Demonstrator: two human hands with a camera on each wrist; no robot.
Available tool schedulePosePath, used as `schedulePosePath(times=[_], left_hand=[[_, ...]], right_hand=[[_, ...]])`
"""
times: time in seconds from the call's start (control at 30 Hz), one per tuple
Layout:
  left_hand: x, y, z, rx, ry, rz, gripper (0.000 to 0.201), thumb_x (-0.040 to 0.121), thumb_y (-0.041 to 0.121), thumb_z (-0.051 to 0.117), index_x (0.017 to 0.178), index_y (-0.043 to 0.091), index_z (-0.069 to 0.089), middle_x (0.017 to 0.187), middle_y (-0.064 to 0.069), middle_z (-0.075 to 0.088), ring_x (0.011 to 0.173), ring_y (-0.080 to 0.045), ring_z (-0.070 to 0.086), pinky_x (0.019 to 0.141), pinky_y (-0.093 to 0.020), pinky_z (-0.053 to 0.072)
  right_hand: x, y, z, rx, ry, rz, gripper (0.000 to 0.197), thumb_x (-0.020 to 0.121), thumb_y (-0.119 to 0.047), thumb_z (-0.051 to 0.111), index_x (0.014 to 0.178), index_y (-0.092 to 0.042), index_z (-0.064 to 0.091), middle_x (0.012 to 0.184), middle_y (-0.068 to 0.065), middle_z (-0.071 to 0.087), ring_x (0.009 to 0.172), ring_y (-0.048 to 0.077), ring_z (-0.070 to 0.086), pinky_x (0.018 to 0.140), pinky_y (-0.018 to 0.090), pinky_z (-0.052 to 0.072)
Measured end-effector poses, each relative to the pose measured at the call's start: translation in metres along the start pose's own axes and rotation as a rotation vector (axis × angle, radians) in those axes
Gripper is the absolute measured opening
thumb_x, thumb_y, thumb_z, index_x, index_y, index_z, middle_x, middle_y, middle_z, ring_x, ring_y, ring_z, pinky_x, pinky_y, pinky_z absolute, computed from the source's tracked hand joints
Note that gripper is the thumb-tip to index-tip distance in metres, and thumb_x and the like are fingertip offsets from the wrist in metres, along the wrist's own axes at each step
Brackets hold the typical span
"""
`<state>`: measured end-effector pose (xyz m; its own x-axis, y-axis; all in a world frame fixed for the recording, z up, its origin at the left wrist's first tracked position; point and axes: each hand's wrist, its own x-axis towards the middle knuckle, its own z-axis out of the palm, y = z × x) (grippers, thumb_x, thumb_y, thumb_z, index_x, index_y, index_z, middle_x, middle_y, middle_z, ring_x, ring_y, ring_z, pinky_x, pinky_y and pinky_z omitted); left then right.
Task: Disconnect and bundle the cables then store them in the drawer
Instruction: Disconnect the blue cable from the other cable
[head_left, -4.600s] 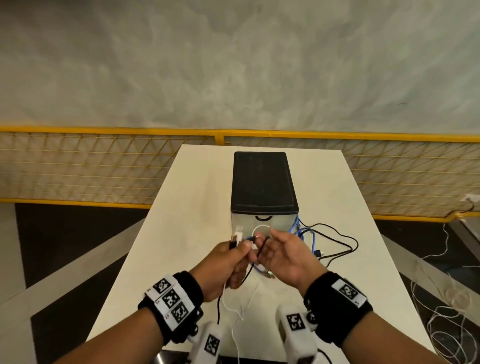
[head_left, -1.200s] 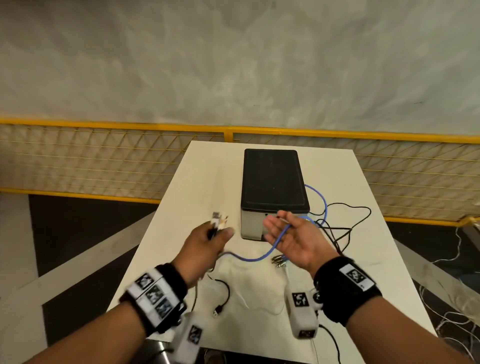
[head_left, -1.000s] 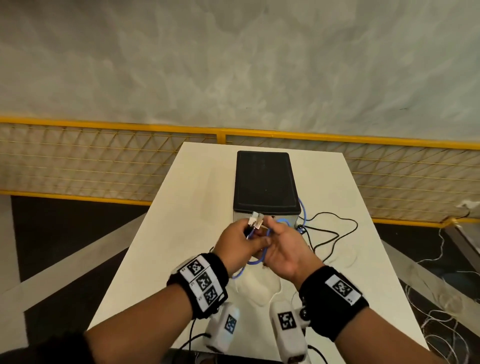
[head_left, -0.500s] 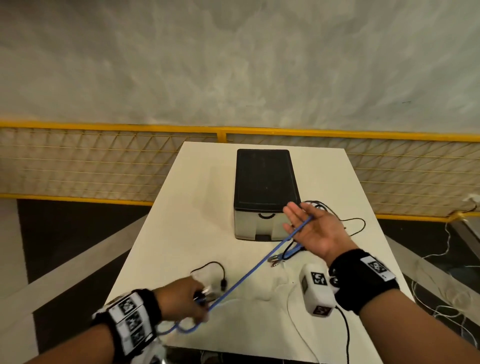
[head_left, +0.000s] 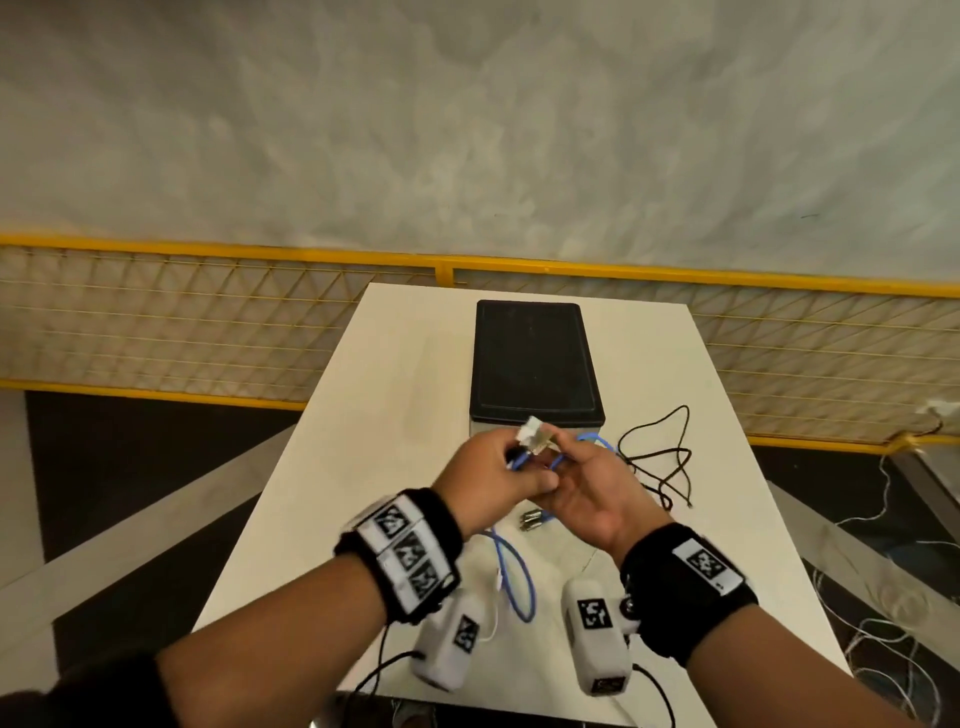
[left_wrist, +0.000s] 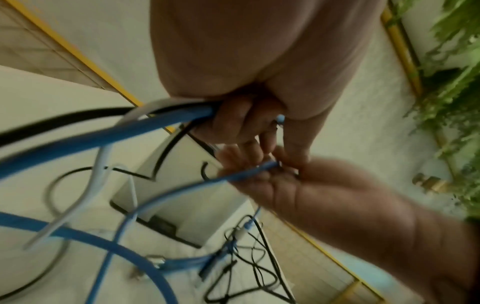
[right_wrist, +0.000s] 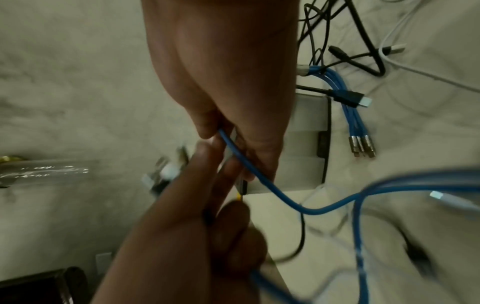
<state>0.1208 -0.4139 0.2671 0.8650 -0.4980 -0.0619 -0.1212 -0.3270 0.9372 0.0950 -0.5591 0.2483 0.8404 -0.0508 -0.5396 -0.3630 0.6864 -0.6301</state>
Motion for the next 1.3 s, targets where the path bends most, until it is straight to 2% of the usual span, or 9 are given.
schedulePosePath(times=[0.17, 0.27, 0.43, 0.67, 0.77, 0.93, 1.1, 1.17, 1.3], left_hand=[[0.004, -0.003, 0.020, -0.042, 0.049, -0.028, 0.021, 0.076, 0.008, 0.076, 0.081, 0.027, 0.070, 0.073, 0.012, 0.070, 0.070, -0.004, 0.065, 0.073, -0.024, 0.054], [-0.008, -0.012, 0.007, -0.038, -0.053, -0.059, 0.017, 0.075, 0.004, 0.078, 0.074, 0.018, 0.069, 0.069, 0.009, 0.066, 0.062, -0.001, 0.058, 0.066, -0.018, 0.047], [-0.044, -0.039, -0.025, 0.021, -0.240, -0.205, 0.026, 0.074, 0.000, 0.080, 0.065, 0.018, 0.062, 0.054, 0.014, 0.061, 0.054, 0.004, 0.053, 0.059, -0.012, 0.042], [-0.089, -0.056, -0.069, 0.076, -0.459, -0.340, 0.020, 0.075, 0.001, 0.080, 0.075, 0.011, 0.062, 0.070, 0.005, 0.062, 0.053, 0.003, 0.054, 0.056, -0.011, 0.042], [-0.090, -0.051, -0.079, 0.093, -0.409, -0.347, 0.014, 0.081, 0.006, 0.077, 0.080, 0.010, 0.063, 0.065, 0.008, 0.061, 0.045, 0.006, 0.048, 0.047, -0.008, 0.036], [-0.056, -0.034, -0.059, -0.127, 0.047, -0.276, 0.029, 0.082, 0.031, 0.075, 0.082, 0.005, 0.063, 0.064, -0.003, 0.051, 0.045, -0.006, 0.040, 0.045, -0.020, 0.034], [-0.018, -0.007, -0.004, -0.091, -0.062, -0.112, 0.013, 0.075, 0.016, 0.081, 0.078, 0.021, 0.070, 0.077, 0.007, 0.072, 0.073, -0.005, 0.066, 0.077, -0.026, 0.054], [-0.012, -0.009, 0.006, -0.077, -0.030, -0.138, 0.018, 0.073, 0.011, 0.082, 0.075, 0.020, 0.067, 0.072, 0.008, 0.067, 0.069, -0.006, 0.064, 0.074, -0.028, 0.055], [-0.017, -0.010, 0.013, -0.113, -0.094, -0.148, 0.021, 0.076, 0.002, 0.078, 0.076, 0.020, 0.067, 0.069, 0.008, 0.066, 0.064, -0.004, 0.063, 0.063, -0.020, 0.052]], right_hand=[[-0.009, -0.001, 0.003, -0.022, -0.048, 0.023, 0.033, 0.102, -0.029, 0.043, 0.105, -0.006, 0.067, 0.091, 0.016, 0.072, 0.077, 0.028, 0.071, 0.072, 0.041, 0.058], [-0.006, -0.009, -0.003, 0.027, -0.005, 0.050, 0.036, 0.102, -0.032, 0.042, 0.113, -0.004, 0.062, 0.112, 0.020, 0.071, 0.093, 0.032, 0.069, 0.078, 0.046, 0.058], [0.005, -0.017, -0.008, 0.038, 0.066, 0.068, 0.032, 0.105, -0.029, 0.036, 0.111, -0.006, 0.058, 0.105, 0.017, 0.075, 0.101, 0.030, 0.069, 0.096, 0.050, 0.046], [0.015, -0.002, -0.011, 0.075, 0.151, 0.129, 0.021, 0.105, -0.014, 0.037, 0.108, -0.004, 0.055, 0.105, 0.021, 0.070, 0.089, 0.033, 0.070, 0.086, 0.051, 0.053], [0.014, 0.001, -0.012, -0.003, 0.110, 0.152, 0.014, 0.101, -0.014, 0.049, 0.099, -0.006, 0.061, 0.094, 0.016, 0.075, 0.089, 0.028, 0.072, 0.081, 0.050, 0.055], [0.007, 0.003, -0.005, -0.033, 0.043, 0.153, 0.012, 0.098, -0.015, 0.054, 0.089, -0.012, 0.060, 0.106, 0.016, 0.072, 0.105, 0.030, 0.067, 0.095, 0.056, 0.046], [0.000, 0.011, 0.008, 0.004, -0.032, 0.150, 0.027, 0.100, -0.021, 0.050, 0.108, -0.001, 0.066, 0.099, 0.018, 0.072, 0.087, 0.030, 0.071, 0.081, 0.045, 0.059], [-0.002, 0.010, 0.009, 0.023, -0.018, 0.143, 0.031, 0.100, -0.026, 0.050, 0.119, -0.004, 0.062, 0.095, 0.015, 0.070, 0.082, 0.027, 0.070, 0.075, 0.041, 0.059], [-0.005, 0.008, 0.002, 0.030, -0.029, 0.160, 0.031, 0.101, -0.037, 0.045, 0.100, -0.013, 0.064, 0.103, 0.012, 0.071, 0.082, 0.028, 0.068, 0.073, 0.039, 0.054]])
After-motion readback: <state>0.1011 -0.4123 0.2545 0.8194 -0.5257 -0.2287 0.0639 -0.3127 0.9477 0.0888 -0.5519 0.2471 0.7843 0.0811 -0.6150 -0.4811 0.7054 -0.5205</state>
